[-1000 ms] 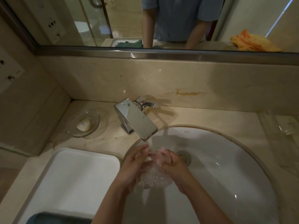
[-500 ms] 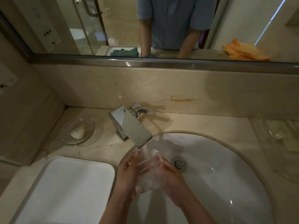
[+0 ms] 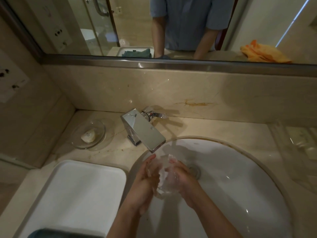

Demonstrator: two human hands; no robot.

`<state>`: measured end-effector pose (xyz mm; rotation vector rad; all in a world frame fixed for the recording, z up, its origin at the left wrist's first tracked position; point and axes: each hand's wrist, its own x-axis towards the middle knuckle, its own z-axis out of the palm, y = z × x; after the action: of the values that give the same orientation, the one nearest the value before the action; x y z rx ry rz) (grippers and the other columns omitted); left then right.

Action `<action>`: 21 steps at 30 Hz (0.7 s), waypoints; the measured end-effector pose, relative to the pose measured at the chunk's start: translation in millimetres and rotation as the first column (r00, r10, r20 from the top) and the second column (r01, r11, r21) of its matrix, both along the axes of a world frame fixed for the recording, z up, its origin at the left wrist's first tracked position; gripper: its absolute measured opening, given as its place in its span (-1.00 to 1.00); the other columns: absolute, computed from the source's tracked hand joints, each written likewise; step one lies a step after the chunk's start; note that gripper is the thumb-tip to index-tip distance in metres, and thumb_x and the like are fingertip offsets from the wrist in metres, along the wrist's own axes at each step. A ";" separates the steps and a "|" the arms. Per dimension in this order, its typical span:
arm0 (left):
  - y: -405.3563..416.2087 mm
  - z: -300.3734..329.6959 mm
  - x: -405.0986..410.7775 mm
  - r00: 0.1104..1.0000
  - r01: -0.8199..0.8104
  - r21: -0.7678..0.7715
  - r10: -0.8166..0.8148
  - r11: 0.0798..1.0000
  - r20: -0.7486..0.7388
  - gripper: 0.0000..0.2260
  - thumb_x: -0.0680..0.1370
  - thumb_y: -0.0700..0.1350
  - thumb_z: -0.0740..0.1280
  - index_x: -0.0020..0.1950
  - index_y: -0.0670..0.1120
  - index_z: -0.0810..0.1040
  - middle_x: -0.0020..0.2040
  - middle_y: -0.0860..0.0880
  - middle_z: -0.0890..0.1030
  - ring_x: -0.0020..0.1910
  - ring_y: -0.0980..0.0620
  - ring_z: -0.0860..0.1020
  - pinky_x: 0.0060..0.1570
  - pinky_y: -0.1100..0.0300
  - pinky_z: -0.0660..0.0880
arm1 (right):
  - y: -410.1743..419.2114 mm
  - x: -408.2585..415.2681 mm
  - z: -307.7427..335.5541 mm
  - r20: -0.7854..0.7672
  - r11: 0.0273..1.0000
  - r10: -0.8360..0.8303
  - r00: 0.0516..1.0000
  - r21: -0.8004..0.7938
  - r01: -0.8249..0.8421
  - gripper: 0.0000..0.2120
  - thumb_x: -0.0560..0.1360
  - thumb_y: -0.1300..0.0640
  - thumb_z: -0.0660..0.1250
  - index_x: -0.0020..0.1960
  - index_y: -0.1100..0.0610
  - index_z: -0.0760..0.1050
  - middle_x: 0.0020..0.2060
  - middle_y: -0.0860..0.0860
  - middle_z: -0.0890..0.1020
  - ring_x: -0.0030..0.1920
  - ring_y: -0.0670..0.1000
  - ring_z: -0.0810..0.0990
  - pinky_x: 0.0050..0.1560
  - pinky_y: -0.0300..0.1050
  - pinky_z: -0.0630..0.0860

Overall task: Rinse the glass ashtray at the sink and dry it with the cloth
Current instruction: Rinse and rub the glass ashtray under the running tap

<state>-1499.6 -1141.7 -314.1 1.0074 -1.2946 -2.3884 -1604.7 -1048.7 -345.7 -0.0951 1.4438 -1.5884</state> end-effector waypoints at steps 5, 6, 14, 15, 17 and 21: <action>-2.2 0.6 3.9 0.985 0.024 0.293 0.028 0.956 -0.172 -0.31 0.24 -0.57 0.09 0.27 -0.10 0.46 0.11 -0.17 0.65 0.07 -0.10 0.64 -0.14 0.13 0.61 | 0.5 6.2 1.0 -0.053 0.999 -0.019 0.998 -0.030 0.017 -0.88 0.50 0.01 0.31 -0.06 -0.16 0.62 -0.18 -0.13 0.71 -0.16 -0.11 0.68 -0.23 -0.20 0.61; -1.6 0.0 5.3 0.981 0.021 0.317 0.042 0.948 -0.191 -0.31 0.22 -0.55 0.10 0.27 -0.10 0.47 0.09 -0.15 0.67 0.07 -0.07 0.64 -0.13 0.14 0.60 | 0.9 6.7 2.7 -0.068 0.999 -0.014 0.998 -0.034 0.012 -0.88 0.49 0.00 0.32 -0.06 -0.18 0.62 -0.18 -0.18 0.71 -0.15 -0.13 0.68 -0.25 -0.25 0.59; -0.7 -0.4 7.0 0.982 0.005 0.346 0.060 0.938 -0.178 -0.30 0.27 -0.52 0.09 0.35 -0.09 0.42 0.33 -0.20 0.49 0.30 -0.13 0.45 0.32 -0.04 0.33 | -1.7 6.0 2.3 -0.132 1.000 0.002 0.991 0.011 -0.001 -0.79 0.53 0.06 0.29 -0.11 -0.24 0.62 -0.23 -0.18 0.71 -0.23 -0.18 0.67 -0.27 -0.33 0.57; -1.3 -0.1 5.8 0.988 0.018 0.320 0.033 0.947 -0.154 -0.33 0.31 -0.52 0.12 0.35 -0.07 0.42 0.29 -0.17 0.53 0.24 -0.11 0.51 0.23 0.01 0.43 | -1.9 6.0 2.0 -0.132 1.000 0.001 0.991 0.012 0.001 -0.82 0.52 0.03 0.29 -0.09 -0.20 0.63 -0.22 -0.13 0.72 -0.24 -0.13 0.67 -0.27 -0.29 0.58; -1.0 0.5 4.5 0.995 0.062 0.225 -0.044 0.972 -0.087 -0.47 0.45 -0.46 0.18 0.34 -0.02 0.41 0.23 -0.14 0.59 0.17 -0.12 0.58 0.12 -0.03 0.54 | -1.0 5.9 1.4 -0.139 1.000 0.009 0.990 0.005 -0.009 -0.87 0.50 -0.05 0.31 -0.04 -0.14 0.63 -0.16 -0.04 0.72 -0.18 -0.03 0.68 -0.24 -0.20 0.58; 0.1 3.7 2.3 0.993 0.094 0.123 -0.101 0.988 0.054 -0.67 0.48 -0.29 0.32 0.21 -0.02 0.46 0.10 -0.19 0.65 -0.03 -0.18 0.66 -0.09 -0.06 0.59 | -0.4 3.6 0.0 -0.133 0.999 -0.016 0.991 0.036 0.021 -0.82 0.43 -0.06 0.38 0.01 -0.08 0.63 -0.08 0.05 0.72 -0.07 0.08 0.69 -0.06 0.04 0.63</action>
<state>-1497.3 -1141.6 -310.4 1.0795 -1.2610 -2.5552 -1601.1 -1049.0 -345.7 -0.1687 1.5803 -1.5948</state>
